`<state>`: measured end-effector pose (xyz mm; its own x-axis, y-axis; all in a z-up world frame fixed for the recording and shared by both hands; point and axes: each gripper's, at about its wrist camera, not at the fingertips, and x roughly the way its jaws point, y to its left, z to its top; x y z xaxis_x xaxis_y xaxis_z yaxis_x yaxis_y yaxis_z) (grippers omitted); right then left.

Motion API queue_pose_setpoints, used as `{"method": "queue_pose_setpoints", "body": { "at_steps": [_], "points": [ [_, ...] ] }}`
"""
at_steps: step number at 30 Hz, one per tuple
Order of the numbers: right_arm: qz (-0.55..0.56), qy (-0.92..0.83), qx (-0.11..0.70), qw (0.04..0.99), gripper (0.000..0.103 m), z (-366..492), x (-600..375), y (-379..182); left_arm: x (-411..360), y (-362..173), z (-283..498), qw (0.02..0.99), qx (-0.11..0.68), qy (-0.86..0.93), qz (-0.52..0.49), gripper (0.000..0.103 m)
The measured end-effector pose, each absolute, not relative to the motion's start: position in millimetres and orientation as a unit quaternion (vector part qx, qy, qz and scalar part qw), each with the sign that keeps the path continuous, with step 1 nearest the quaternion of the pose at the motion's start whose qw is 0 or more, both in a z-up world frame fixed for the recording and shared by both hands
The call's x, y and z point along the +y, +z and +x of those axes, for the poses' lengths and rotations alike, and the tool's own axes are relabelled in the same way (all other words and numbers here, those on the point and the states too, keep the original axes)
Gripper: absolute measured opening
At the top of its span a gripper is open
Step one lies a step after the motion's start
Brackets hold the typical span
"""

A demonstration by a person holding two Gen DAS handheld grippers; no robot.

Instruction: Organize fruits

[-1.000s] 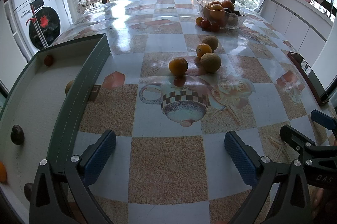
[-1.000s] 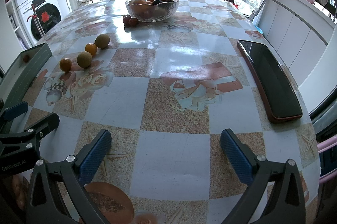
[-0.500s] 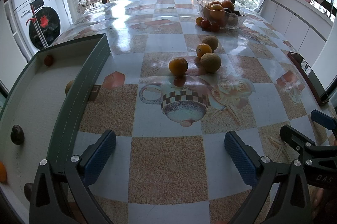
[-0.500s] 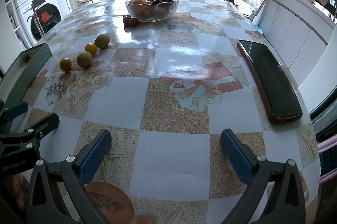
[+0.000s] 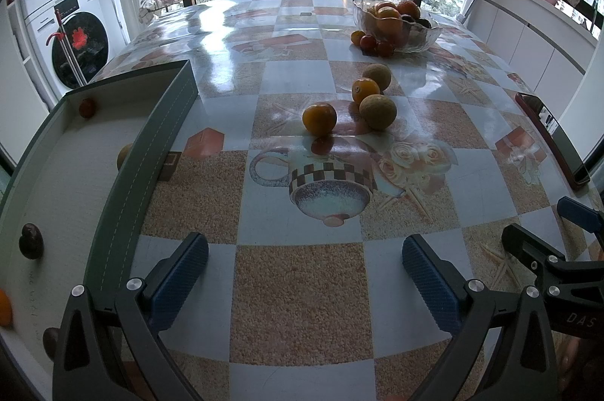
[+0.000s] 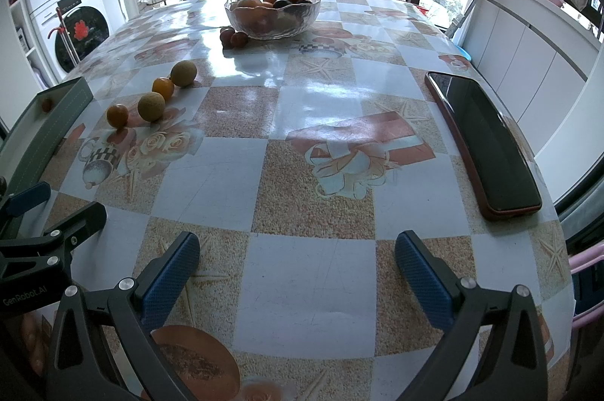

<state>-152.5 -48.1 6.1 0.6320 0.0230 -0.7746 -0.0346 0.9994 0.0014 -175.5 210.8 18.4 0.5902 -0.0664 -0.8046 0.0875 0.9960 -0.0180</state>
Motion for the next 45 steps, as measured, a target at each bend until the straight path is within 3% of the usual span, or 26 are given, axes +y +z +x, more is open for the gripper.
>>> {"method": "queue_pose_setpoints", "body": {
  "at_steps": [37,45],
  "points": [
    [-0.007,0.015,0.429,0.903,0.103,-152.7,-47.6,5.8,211.0,18.2,-174.4,0.891,0.451,-0.045,0.011,0.103],
    [0.018,0.059,0.459,0.886,0.103,-126.6,-38.6,21.5,222.0,29.1,-183.8,0.892,0.448,-0.064,0.01,0.1]
  ]
}}
